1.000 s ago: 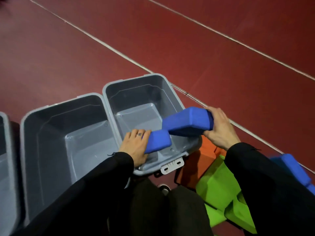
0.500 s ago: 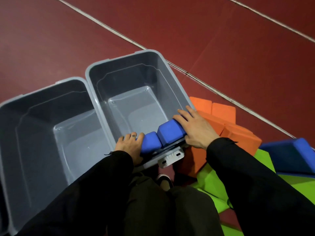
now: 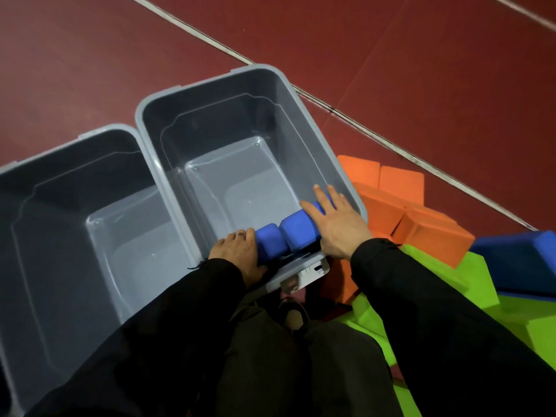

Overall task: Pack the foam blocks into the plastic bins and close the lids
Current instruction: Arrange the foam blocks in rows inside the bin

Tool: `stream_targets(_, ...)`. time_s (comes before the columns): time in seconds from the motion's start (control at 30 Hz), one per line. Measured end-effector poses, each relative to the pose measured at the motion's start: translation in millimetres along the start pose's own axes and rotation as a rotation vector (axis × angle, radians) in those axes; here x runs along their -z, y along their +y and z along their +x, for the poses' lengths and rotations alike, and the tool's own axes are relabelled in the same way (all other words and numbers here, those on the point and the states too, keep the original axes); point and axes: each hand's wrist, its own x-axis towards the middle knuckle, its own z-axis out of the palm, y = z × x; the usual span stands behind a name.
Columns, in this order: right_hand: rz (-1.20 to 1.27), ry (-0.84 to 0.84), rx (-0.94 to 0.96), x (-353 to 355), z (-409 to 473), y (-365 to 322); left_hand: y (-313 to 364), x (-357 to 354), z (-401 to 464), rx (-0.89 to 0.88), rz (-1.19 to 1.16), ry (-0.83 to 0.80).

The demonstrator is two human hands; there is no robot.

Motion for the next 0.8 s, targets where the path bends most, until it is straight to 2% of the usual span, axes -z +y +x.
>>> stream_targets(0.1, 0.017, -0.04, -0.047, -3.2, 8.2, -4.1, -1.8, -1.6, 4.5, -0.064, -0.109, -0.009)
stream_targets(0.23, 0.062, -0.139, -0.074, -3.4, 22.7, -10.4, 13.9, -7.1, 16.6, 0.145, -0.346, 0.068)
stream_targets(0.33, 0.215, -0.248, -0.065, -2.5, 22.1, 0.3, 25.0, -21.3, 15.0, 0.092, -0.164, 0.127)
stream_targets(0.4, 0.256, -0.218, -0.079, -11.7, 21.2, 1.8, 25.9, -30.9, 9.5, 0.075, -0.1, 0.114)
stream_targets(0.53, 0.166, -0.112, -0.123, -40.6, 27.6, -18.7, 23.6, -35.1, 12.2, 0.088, -0.073, 0.135)
stream_targets(0.67, 0.167, -0.167, -0.128, -40.0, 34.3, -19.2, 17.7, -37.0, 13.3, 0.054, -0.041, 0.042)
stream_targets(0.8, 0.212, -0.151, -0.121, -31.3, 41.5, -18.9, 12.4, -26.0, 21.2, 0.059, -0.066, 0.034)
